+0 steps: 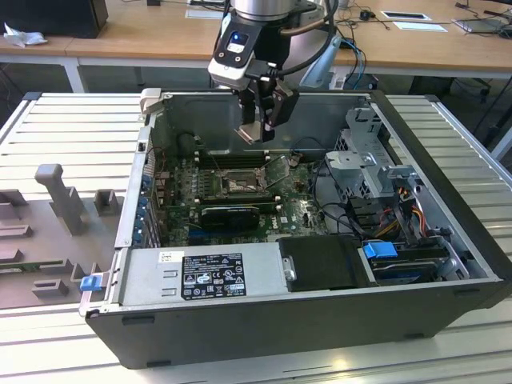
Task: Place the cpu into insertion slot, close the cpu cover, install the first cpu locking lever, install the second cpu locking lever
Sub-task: 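Place the cpu into insertion slot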
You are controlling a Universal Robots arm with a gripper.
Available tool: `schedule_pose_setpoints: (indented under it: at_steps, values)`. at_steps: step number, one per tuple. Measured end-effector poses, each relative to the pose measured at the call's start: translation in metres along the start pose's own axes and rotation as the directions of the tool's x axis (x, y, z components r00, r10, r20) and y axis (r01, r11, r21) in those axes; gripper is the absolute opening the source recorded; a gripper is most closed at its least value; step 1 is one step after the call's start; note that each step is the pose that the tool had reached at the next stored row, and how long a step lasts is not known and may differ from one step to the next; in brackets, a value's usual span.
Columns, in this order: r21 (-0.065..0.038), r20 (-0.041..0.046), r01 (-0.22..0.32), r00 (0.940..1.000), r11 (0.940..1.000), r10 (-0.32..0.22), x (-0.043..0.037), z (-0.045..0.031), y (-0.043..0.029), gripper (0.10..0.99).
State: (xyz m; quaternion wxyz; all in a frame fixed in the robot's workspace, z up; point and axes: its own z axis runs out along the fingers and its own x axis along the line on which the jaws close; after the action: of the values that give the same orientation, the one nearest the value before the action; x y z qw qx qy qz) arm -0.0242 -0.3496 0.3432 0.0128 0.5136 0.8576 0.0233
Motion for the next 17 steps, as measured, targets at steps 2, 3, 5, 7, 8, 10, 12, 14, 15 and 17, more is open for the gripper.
schedule_pose_setpoints:
  at_steps: [2,3,5,7,8,10,12,14,15,17]
  values:
    - [0.000,0.0004,-0.007,1.0000,1.0000,0.007,0.0000,0.0000,0.0000,0.533]
    - [0.000,0.0007,-0.013,0.9999,0.9999,0.013,0.0000,0.0000,0.0000,0.533]
    - [0.000,0.0010,-0.018,0.9998,0.9998,0.018,0.0000,0.0001,0.0000,0.533]
    - [0.000,0.0015,-0.027,0.9996,0.9996,0.027,0.0000,0.0001,0.0000,0.533]
    - [0.000,0.0016,-0.029,0.9996,0.9996,0.029,0.0000,0.0002,0.0000,0.533]
    - [0.000,0.0020,-0.037,0.9993,0.9993,0.037,0.0000,0.0002,0.0000,0.533]
    - [0.000,0.0024,-0.044,0.9990,0.9990,0.044,0.0000,0.0002,0.0000,0.533]
    - [0.000,0.0029,-0.054,0.9985,0.9985,0.054,0.0000,0.0003,0.0000,0.533]
    - [0.000,0.0031,-0.058,0.9983,0.9983,0.058,0.0000,0.0003,0.0000,0.533]
    - [0.000,0.0035,-0.065,0.9979,0.9979,0.065,0.0000,0.0004,0.0000,0.533]
